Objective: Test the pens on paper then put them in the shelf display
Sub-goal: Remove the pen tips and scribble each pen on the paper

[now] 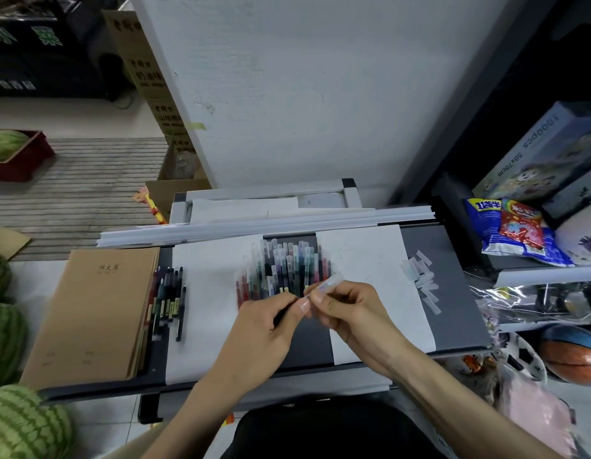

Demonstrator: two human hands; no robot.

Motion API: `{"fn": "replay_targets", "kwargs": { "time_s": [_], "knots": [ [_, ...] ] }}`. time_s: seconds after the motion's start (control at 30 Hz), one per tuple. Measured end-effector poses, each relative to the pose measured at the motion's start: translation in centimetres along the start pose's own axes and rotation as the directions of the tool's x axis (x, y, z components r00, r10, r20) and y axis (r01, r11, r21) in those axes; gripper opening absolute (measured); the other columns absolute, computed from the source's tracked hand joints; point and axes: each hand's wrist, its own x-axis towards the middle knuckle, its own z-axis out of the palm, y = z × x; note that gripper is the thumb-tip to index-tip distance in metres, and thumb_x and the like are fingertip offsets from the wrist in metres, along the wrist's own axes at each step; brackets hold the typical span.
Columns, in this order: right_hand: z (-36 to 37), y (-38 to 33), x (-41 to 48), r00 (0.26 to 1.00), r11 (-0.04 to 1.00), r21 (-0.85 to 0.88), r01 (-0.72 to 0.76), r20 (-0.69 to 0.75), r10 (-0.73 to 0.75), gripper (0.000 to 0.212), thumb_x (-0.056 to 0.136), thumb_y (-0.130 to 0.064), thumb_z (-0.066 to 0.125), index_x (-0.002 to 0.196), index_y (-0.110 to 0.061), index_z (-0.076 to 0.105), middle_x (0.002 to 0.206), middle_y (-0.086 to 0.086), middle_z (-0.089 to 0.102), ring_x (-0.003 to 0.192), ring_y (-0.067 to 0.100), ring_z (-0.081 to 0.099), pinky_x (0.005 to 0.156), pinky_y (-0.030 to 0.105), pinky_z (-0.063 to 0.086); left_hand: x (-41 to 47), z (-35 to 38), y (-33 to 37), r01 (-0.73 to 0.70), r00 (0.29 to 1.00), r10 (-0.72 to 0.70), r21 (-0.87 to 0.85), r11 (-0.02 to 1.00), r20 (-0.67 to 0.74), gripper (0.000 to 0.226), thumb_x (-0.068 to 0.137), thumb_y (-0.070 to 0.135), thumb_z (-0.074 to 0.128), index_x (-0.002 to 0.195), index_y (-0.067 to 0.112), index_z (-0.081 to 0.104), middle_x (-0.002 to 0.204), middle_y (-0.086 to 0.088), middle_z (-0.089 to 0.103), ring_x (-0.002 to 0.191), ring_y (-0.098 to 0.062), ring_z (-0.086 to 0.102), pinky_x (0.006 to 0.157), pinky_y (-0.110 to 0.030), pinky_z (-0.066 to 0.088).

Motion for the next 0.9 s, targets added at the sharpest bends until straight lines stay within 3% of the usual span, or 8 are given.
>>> {"fn": "replay_targets", "kwargs": {
  "time_s": [0.13,0.27,0.37,0.47,0.57,0.67,0.77,0.9],
  "knots": [
    [0.1,1.8,0.4,0.996,0.994,-0.085,-0.071,-0.059,0.066,0.016,0.1,-0.013,0.067,0.093,-0.005,0.079,0.077,0.011,0.069,0.067,0.019,0.057,0.065,0.027,0.047,-0.5,0.9,-0.8,0.109,0.992,-0.109,0.004,0.994,0.062,0.039,0.103,0.057,0.047,0.088,0.029,0.07,0.071,-0.003,0.061,0.064,-0.024,0.056,0.06,-0.036,0.044],
    [-2.0,2.3,2.8,0.967,0.965,-0.177,-0.193,-0.198,0.158,0.022,0.104,-0.016,0.063,0.098,0.003,0.072,0.089,0.017,0.079,0.077,0.028,0.076,0.064,0.028,0.059,-0.5,0.1,-3.9,0.22,0.958,-0.248,0.18,0.959,0.146,0.031,0.105,0.043,0.055,0.087,0.022,0.069,0.071,-0.001,0.063,0.063,-0.016,0.055,0.063,-0.033,0.044],
    [-4.9,2.4,5.0,0.942,0.907,-0.332,-0.258,-0.294,0.16,0.025,0.102,-0.019,0.067,0.094,0.003,0.072,0.082,0.014,0.079,0.079,0.038,0.078,0.062,0.03,0.058,-0.4,-2.2,-7.3,0.369,0.924,-0.382,0.268,0.89,-0.003,0.027,0.105,0.035,0.057,0.089,0.021,0.073,0.075,0.009,0.07,0.065,-0.006,0.062,0.07,-0.032,0.054],
    [-7.9,2.6,7.1,0.91,0.774,-0.545,-0.323,-0.403,0.097,0.028,0.1,-0.028,0.069,0.086,-0.005,0.076,0.073,0.006,0.078,0.068,0.026,0.077,0.065,0.034,0.057,-0.2,-5.2,-10.6,0.543,0.84,-0.485,0.355,0.761,-0.243,0.018,0.1,0.027,0.059,0.091,0.02,0.073,0.084,0.003,0.074,0.076,-0.02,0.069,0.075,-0.036,0.058],
    [-9.8,2.9,8.9,0.896,0.599,-0.711,-0.369,-0.442,0.026,0.037,0.098,-0.038,0.069,0.073,-0.012,0.077,0.063,0.0,0.075,0.062,0.016,0.074,0.07,0.03,0.059,0.1,-7.5,-12.9,0.635,0.769,-0.509,0.37,0.678,-0.388,0.014,0.095,0.024,0.057,0.092,0.024,0.07,0.086,0.0,0.072,0.079,-0.027,0.066,0.075,-0.037,0.056],
    [-10.4,3.4,10.2,0.882,0.473,-0.779,-0.413,-0.471,-0.006,0.048,0.096,-0.045,0.069,0.072,-0.004,0.076,0.058,0.005,0.072,0.066,0.02,0.072,0.06,0.026,0.053,0.4,-8.4,-14.5,0.676,0.736,-0.501,0.455,0.58,-0.455,0.017,0.095,0.026,0.057,0.082,0.021,0.068,0.077,-0.002,0.064,0.07,-0.029,0.056,0.068,-0.037,0.051],
    [-10.2,4.2,10.8,0.875,0.389,-0.809,-0.441,-0.484,-0.014,0.05,0.095,-0.046,0.07,0.076,-0.001,0.073,0.065,0.009,0.072,0.067,0.025,0.071,0.069,0.035,0.061,0.7,-8.2,-15.5,0.685,0.728,-0.511,0.512,0.518,-0.457,0.031,0.094,0.028,0.06,0.066,0.014,0.06,0.067,-0.007,0.057,0.062,-0.031,0.051,0.063,-0.037,0.048],
    [-9.5,4.7,11.1,0.863,0.34,-0.819,-0.461,-0.503,-0.041,0.044,0.093,-0.045,0.073,0.07,-0.007,0.066,0.069,0.007,0.068,0.067,0.027,0.067,0.068,0.035,0.06,0.8,-7.8,-15.7,0.7,0.707,-0.565,0.531,0.478,-0.424,0.025,0.092,0.026,0.064,0.071,0.013,0.061,0.073,-0.01,0.058,0.07,-0.036,0.055,0.066,-0.04,0.05]
  ]
}}
